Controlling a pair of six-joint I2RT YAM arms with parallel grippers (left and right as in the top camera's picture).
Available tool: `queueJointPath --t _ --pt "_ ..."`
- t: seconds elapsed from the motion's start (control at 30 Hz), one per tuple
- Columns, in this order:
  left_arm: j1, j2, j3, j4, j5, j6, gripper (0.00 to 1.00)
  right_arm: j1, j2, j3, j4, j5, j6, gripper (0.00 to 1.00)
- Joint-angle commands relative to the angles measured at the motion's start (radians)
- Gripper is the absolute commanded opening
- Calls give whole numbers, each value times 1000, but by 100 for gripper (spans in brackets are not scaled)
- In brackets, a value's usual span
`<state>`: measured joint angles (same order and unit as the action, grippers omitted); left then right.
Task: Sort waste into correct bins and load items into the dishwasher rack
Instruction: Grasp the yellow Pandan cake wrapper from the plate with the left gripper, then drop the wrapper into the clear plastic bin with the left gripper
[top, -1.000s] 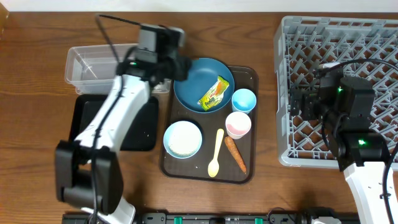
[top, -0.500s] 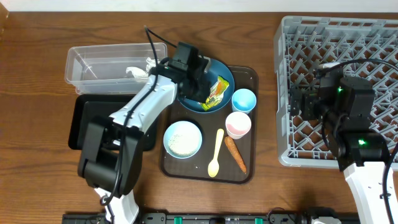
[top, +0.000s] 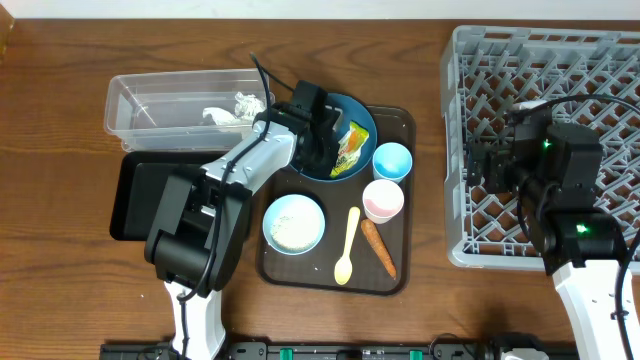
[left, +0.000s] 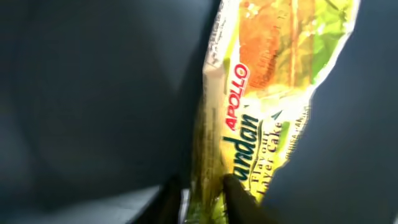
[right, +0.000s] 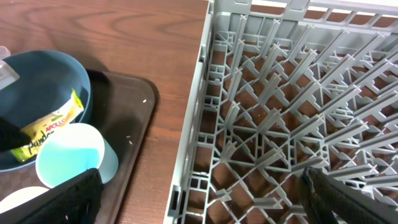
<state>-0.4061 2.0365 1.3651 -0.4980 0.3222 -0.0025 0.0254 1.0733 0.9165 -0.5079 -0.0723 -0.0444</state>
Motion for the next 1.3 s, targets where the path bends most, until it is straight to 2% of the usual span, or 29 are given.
queueJointPath --t 0.0,0.13,0.3,0.6,0.8,1.03,1.13,1.2,1.27 --pt "1 -5 -5 -2 10 6 6 4 7 22 -2 -7 6 99" --pt "14 -34 12 -3 6 6 6 4 7 22 -2 -6 6 99" --pt "72 -150 27 -2 -2 6 6 4 7 22 -5 -6 6 99" --pt "273 -382 27 -9 -149 6 6 4 7 22 -5 5 6 99" --pt "416 -380 26 15 -185 6 7 4 7 22 -5 5 5 99" --pt "473 -302 26 38 -185 6 8 4 7 22 -5 5 6 99" --pt "472 -278 26 43 -184 6 17 4 7 22 -5 5 6 99" --pt "472 -276 26 44 -184 6 34 4 7 22 -5 5 6 99" --pt "472 -283 27 51 -177 6 41 4 7 22 -5 5 6 99"
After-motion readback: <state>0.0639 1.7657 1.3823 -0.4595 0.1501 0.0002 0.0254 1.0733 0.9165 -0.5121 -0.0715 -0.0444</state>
